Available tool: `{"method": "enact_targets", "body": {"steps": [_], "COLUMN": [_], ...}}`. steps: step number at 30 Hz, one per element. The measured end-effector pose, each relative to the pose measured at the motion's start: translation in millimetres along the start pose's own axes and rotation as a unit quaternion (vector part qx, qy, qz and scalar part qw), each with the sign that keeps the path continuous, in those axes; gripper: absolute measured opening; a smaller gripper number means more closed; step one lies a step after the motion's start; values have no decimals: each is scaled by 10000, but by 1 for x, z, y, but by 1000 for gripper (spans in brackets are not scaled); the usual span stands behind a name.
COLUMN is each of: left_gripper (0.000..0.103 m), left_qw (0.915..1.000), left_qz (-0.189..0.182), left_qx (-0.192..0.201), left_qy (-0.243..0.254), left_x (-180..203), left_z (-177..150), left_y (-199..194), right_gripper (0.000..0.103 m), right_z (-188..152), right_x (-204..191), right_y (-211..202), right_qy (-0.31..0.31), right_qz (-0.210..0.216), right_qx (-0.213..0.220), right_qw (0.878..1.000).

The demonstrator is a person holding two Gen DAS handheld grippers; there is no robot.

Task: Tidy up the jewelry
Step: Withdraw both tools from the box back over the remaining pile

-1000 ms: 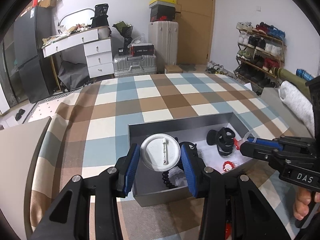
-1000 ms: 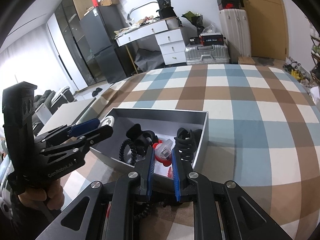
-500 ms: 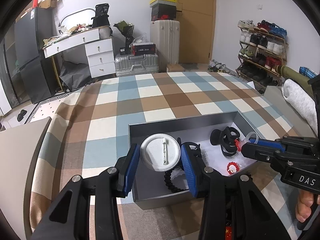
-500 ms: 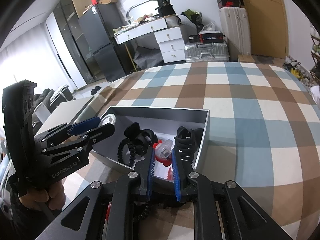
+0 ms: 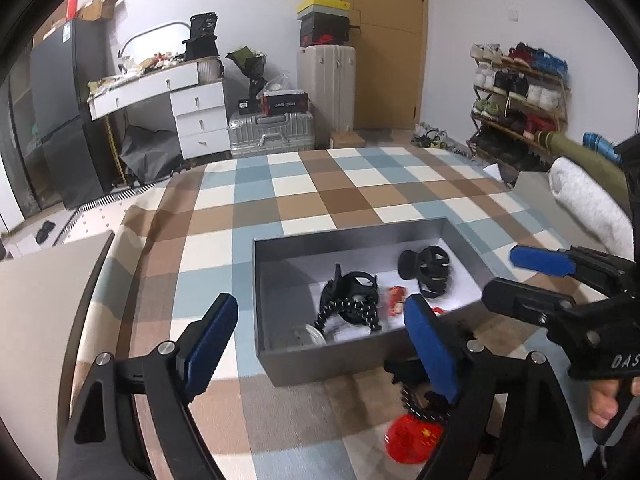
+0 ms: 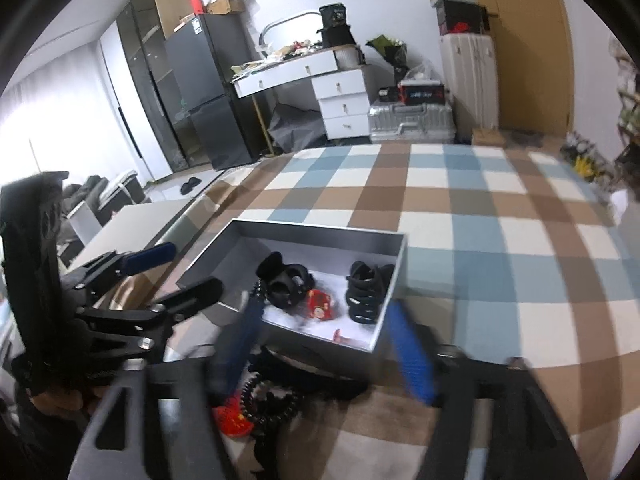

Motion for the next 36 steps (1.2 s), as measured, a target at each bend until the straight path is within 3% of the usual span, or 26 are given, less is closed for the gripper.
{"method": "enact_targets", "body": {"steps": [1,3,4,9,12,19,36], "left_gripper": [85,101,102,102,102,102,102], "left_qw": [10000,9999,9999,9999,10000,9999,9992], "left_qz": [-33,-71,-91,-136,51,-21,135], "left_qx": [11,33,41,-31,-32,-139,-321], "left_qy": [-30,-73,-88,-33,59,81,-196], "left_x": [-1,0,0,3,5,3,-16], "left_z": [-2,-6,-9,-18,-19,-22,-27], "left_y": [-3,-7,-10,-13,-12,-8,-3], "right_gripper": [88,97,102,103,103,103,103], "right_z": [0,-2,-4,-10,-11,-18,-37], "right_x": [0,0,0,8,13,21,7], "right_y": [-3,-10,-13,-12,-5,10,46], "right_qy": [-30,-74,-95,-47,-40,102,218], "right_qz": [-53,-50,-48,-191,-311,-478,-261], "right_qx": [46,114,127,-16,-230,-724,-1266], "right_qw": [10000,9999,9999,9998,9992,9962,9914]}}
Point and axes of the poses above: each gripper's, at about its wrist camera, not at the fingertips, and y roughly the way its jaws point, x to its right, z to its top, the point moved 2 cm from there along y, roughly the way its jaws point, and after that the axes turned 9 degrees about -x, right-handed, at the moved point
